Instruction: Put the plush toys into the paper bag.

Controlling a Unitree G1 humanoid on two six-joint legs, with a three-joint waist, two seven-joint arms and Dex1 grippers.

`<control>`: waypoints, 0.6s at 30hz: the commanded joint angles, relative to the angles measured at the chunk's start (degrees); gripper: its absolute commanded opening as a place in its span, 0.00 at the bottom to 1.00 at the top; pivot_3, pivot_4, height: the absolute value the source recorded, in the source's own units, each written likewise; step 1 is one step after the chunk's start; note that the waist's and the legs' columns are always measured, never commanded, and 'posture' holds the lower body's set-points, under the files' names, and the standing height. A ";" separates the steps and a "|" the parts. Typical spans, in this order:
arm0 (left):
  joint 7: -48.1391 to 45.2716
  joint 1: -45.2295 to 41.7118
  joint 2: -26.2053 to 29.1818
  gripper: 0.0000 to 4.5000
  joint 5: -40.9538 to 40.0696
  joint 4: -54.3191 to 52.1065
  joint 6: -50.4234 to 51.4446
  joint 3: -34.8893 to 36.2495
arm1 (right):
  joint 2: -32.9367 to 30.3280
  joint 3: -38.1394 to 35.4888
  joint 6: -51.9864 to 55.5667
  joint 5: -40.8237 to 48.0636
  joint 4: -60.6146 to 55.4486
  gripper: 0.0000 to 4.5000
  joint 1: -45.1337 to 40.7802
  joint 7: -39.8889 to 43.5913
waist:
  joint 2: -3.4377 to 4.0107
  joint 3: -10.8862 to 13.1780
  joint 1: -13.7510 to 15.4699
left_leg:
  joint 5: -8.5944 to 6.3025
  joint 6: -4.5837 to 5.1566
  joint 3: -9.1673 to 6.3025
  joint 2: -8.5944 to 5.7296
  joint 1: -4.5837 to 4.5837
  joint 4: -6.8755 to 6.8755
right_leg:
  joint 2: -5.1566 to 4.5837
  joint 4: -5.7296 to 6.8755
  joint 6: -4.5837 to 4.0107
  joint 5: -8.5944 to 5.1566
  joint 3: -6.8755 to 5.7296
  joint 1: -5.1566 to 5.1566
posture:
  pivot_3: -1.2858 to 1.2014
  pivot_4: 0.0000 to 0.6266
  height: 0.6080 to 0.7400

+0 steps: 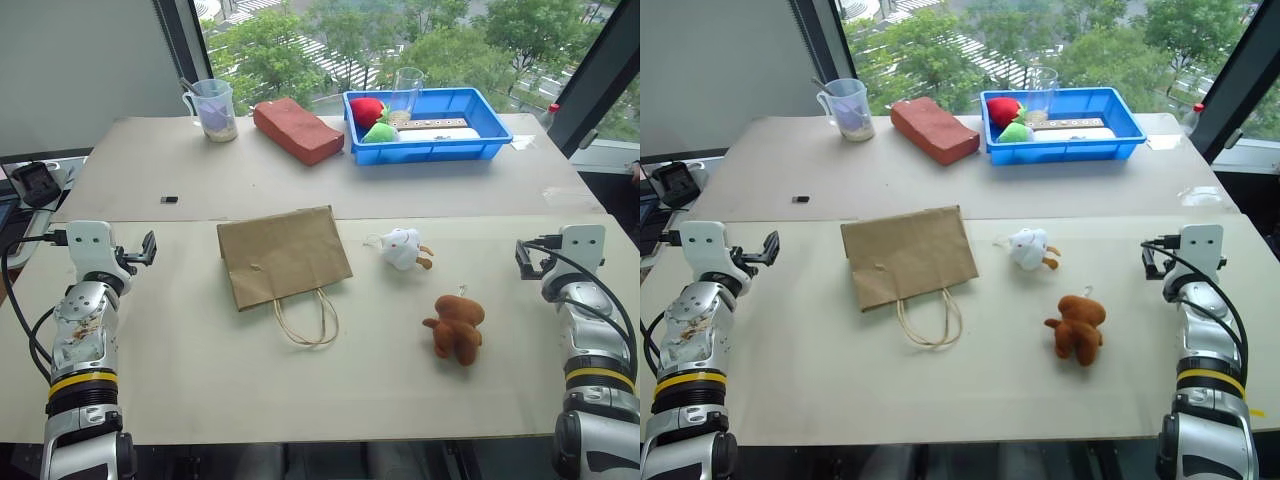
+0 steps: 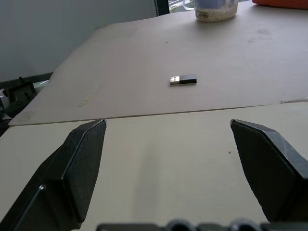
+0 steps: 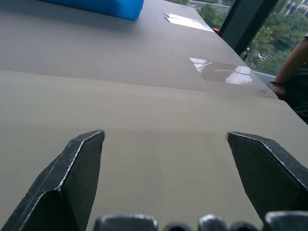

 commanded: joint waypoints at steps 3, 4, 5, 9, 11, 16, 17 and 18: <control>-4.38 0.51 2.69 0.98 -2.77 -4.04 -0.08 1.72 | -1.43 -0.24 -1.19 -0.14 -2.11 1.00 -1.45 -0.21 | 0.00 0.00 -0.09 | 0.00 0.00 0.00 0.00 0.00 0.00 | 0.00 0.00 0.00 0.00 0.00 0.00 | 0.52 0.24 1.00; -6.74 0.76 3.27 0.98 -4.42 -6.10 0.75 1.95 | -1.63 -0.10 -1.00 -0.11 -2.66 1.00 -1.66 0.21 | 0.00 0.00 -0.13 | 0.00 0.00 0.00 0.00 0.00 0.00 | 0.00 0.00 0.00 0.00 0.00 0.00 | 0.52 0.24 1.00; -9.39 1.14 3.96 0.98 -6.08 -8.40 1.91 1.77 | -1.86 0.14 -0.80 -0.05 -3.38 1.00 -1.87 0.93 | 0.00 0.00 -0.10 | 0.00 0.00 0.00 0.01 -0.01 0.00 | 0.00 0.00 0.00 0.00 0.00 -0.01 | 0.52 0.24 1.00; -21.68 4.14 9.18 0.98 -12.05 -20.75 8.30 -1.19 | -2.96 1.43 1.84 1.49 -9.25 1.00 -2.87 6.42 | 0.02 0.01 -0.20 | 0.00 0.00 0.00 0.01 -0.09 0.00 | 0.00 0.01 0.00 0.00 0.00 -0.08 | 0.52 0.24 1.00; -25.87 4.68 11.66 0.98 -12.95 -24.18 9.99 -2.79 | -3.58 2.33 3.65 2.40 -12.90 1.00 -2.90 9.78 | 0.06 0.02 -0.12 | 0.00 0.00 0.00 0.01 -0.08 0.00 | 0.00 0.02 0.00 0.00 0.01 -0.08 | 0.52 0.24 1.00; -36.68 0.81 15.52 0.98 -15.36 -33.10 13.29 -11.14 | -5.28 4.72 12.41 8.85 -26.44 1.00 -3.03 21.70 | 0.10 0.00 0.23 | 0.00 0.01 0.00 0.01 -0.06 0.00 | 0.01 -0.04 0.01 -0.01 -0.01 0.01 | 0.52 0.24 1.00; -39.17 0.37 15.79 0.98 -15.14 -35.11 13.33 -14.00 | -5.76 5.69 14.66 10.80 -30.05 1.00 -2.47 24.78 | 0.10 0.00 0.27 | -0.01 0.01 0.00 0.01 -0.04 0.00 | 0.01 -0.03 0.01 -0.01 -0.01 0.04 | 0.52 0.24 1.00; -41.61 0.13 15.91 0.98 -14.31 -36.80 13.06 -17.24 | -6.20 6.79 17.14 12.81 -33.79 1.00 -1.85 27.68 | 0.10 0.00 0.25 | -0.01 0.01 -0.01 0.01 -0.04 0.01 | 0.01 -0.05 0.01 -0.01 -0.02 0.05 | 0.52 0.24 1.00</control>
